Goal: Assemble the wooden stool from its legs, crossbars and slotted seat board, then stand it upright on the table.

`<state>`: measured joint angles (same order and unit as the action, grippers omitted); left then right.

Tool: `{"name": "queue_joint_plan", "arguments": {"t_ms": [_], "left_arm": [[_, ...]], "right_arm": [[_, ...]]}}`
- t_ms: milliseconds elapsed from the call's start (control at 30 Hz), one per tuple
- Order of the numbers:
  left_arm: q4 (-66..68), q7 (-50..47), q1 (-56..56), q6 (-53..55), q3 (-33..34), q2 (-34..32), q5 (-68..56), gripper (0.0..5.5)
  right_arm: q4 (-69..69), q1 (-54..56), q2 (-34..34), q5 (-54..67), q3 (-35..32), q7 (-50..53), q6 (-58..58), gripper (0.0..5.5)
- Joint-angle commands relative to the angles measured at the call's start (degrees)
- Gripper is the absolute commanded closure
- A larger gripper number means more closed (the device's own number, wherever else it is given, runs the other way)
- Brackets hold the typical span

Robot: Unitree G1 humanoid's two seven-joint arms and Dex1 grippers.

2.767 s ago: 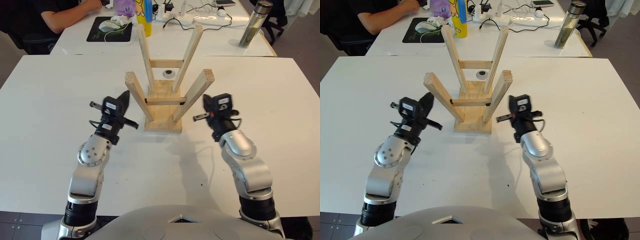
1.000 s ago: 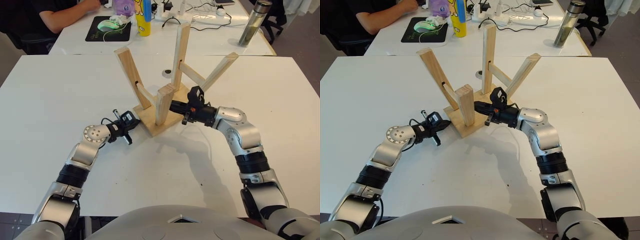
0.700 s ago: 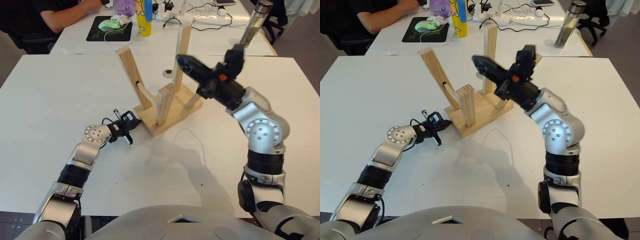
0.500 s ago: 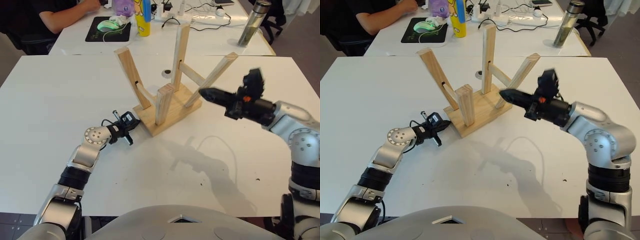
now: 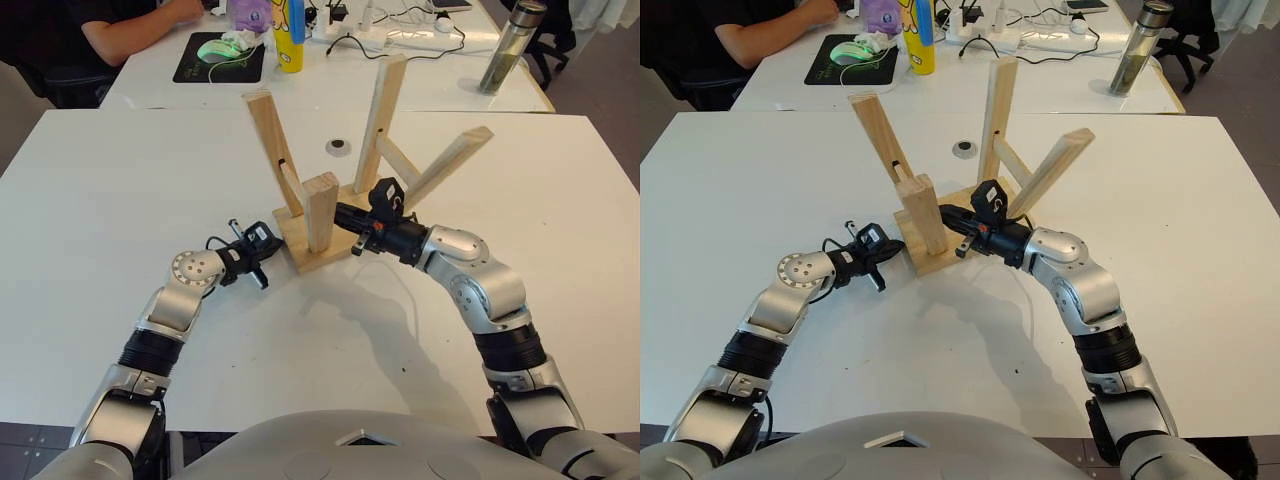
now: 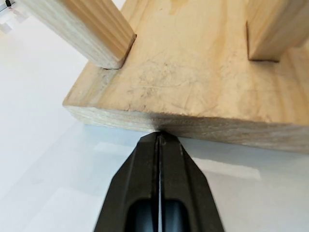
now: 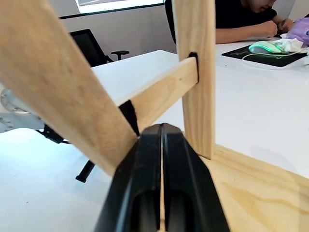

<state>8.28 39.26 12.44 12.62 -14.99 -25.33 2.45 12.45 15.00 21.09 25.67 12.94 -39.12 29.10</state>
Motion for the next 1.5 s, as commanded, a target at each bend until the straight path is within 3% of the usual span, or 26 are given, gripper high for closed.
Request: {"name": "queue_joint_plan", "arguments": {"t_ms": [33,133,233,333,400,467,567,767,900,1000,1100,1200,1300,1500], "left_arm": [[0.66,0.57,0.12,0.32,-0.81,0.06,0.66,5.5],[0.51,0.34,-0.19,0.47,-0.76,0.11,0.7,5.5],[0.39,-0.04,-0.66,0.53,-0.41,-0.07,0.73,5.5],[0.39,-0.55,-1.42,0.58,0.06,-0.22,0.62,5.5],[0.22,-0.74,-1.91,0.62,0.19,-0.39,0.56,5.5],[-0.03,-0.94,-2.39,0.68,0.35,-0.54,0.53,5.5],[-0.76,-1.3,-3.44,0.87,0.66,-0.75,0.46,5.5],[-2.58,-2.38,-6.19,1.36,1.81,-1.05,-0.03,5.5],[-3.88,-2.87,-7.9,1.85,2.51,-1.23,-0.32,5.5],[-5.52,-3.2,-9.39,2.45,3.09,-1.41,-0.45,5.5],[-9.6,-2.85,-12.13,3.99,3.69,-2.45,-1.04,5.5],[-14.7,-1.61,-15.02,6.52,3.03,-3.61,-1.43,5.5],[-17.62,-0.73,-16.76,8.01,1.96,-4.02,-1.35,5.5],[-19.6,-0.61,-16.84,9.96,0.85,-3.63,-1.26,5.5]], "right_arm": [[4.19,-1.24,0.52,0.13,1.91,-0.85,2.62,5.49],[9.14,-0.78,2.31,-1.08,2.84,0.44,5.56,5.49],[16.81,2.19,2.53,4.84,-1.78,2.78,12.62,5.49],[21.36,8.88,-0.04,27.73,-14.11,8.66,20.51,5.49],[19.89,15.69,0.51,47.66,-21.96,17.14,18.38,5.49],[15.84,23.16,3.4,64.59,-28.75,25.05,12.02,5.49],[7.4,30.92,11.2,78.93,-38.96,30.32,6.79,5.49],[-5.72,34.43,25.34,82.73,-50.88,33.22,7.15,5.49],[-13.05,32.49,31.22,75.78,-54.88,33.75,6.72,5.49],[-12.68,19.81,35.89,61.41,-50.25,25.99,11.38,5.49],[-8.43,0.7,39.21,39.06,-34.8,16.35,9.03,5.49],[-9.46,-14.9,41.42,15.66,-18.35,13.25,-1.08,5.49],[-7.77,-21.73,37.07,8.31,-12.93,13.03,-4.88,5.49],[-6.27,-23.66,29.84,-2.78,-5.4,13.22,-9.75,5.49]]}}
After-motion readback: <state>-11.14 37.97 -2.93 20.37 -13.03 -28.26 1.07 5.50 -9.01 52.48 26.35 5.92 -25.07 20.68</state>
